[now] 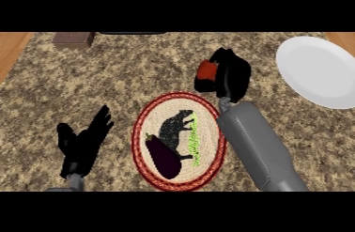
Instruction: Pick the bell pepper from the placemat and place it in the plate
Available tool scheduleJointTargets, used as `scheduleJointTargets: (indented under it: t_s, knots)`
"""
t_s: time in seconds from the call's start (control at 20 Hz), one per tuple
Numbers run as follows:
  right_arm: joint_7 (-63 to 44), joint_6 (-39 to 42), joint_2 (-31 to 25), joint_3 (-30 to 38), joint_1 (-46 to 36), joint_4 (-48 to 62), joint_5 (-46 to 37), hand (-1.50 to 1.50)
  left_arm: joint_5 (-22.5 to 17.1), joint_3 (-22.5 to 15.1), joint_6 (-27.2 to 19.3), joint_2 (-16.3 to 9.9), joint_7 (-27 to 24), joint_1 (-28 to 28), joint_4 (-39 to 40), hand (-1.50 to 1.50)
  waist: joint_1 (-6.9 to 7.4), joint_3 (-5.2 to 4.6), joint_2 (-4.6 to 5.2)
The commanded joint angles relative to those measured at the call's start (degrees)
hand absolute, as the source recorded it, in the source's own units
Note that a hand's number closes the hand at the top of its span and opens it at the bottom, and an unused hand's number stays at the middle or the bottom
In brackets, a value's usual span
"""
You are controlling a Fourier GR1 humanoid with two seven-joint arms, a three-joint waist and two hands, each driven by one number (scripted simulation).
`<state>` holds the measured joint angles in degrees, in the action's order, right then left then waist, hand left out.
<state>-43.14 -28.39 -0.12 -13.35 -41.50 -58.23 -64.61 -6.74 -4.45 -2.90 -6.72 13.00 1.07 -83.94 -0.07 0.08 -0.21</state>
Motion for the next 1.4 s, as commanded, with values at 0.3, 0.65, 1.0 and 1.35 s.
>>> scheduleJointTargets:
  t_s: [0.3, 0.65, 1.0, 1.35]
  knots:
    - [-2.5, -16.3, -4.2, 11.4, 1.4, -3.4, 0.1, 1.5, 0.8, -0.9, -0.6, 1.6, -0.7, 2.0, 0.5, 0.0, 0.29, -0.04, 0.3]
    - [8.2, -21.8, -11.0, 17.3, 7.6, -4.4, 8.1, 1.5, -0.4, 1.6, 1.5, -0.1, -0.4, -1.4, 3.8, 0.0, 0.02, -0.05, 0.41]
    - [22.3, -29.8, -18.6, 26.3, 5.5, 9.9, 18.9, 1.5, 1.1, -0.8, 0.1, 1.5, 1.7, -0.4, -0.5, 0.0, 1.19, 0.03, 0.69]
    - [40.8, -24.5, -28.1, 34.5, 1.4, 20.7, 33.8, 1.5, 1.7, -0.5, 0.9, 1.9, -1.4, -1.9, 3.5, 0.0, 1.95, 0.19, 1.33]
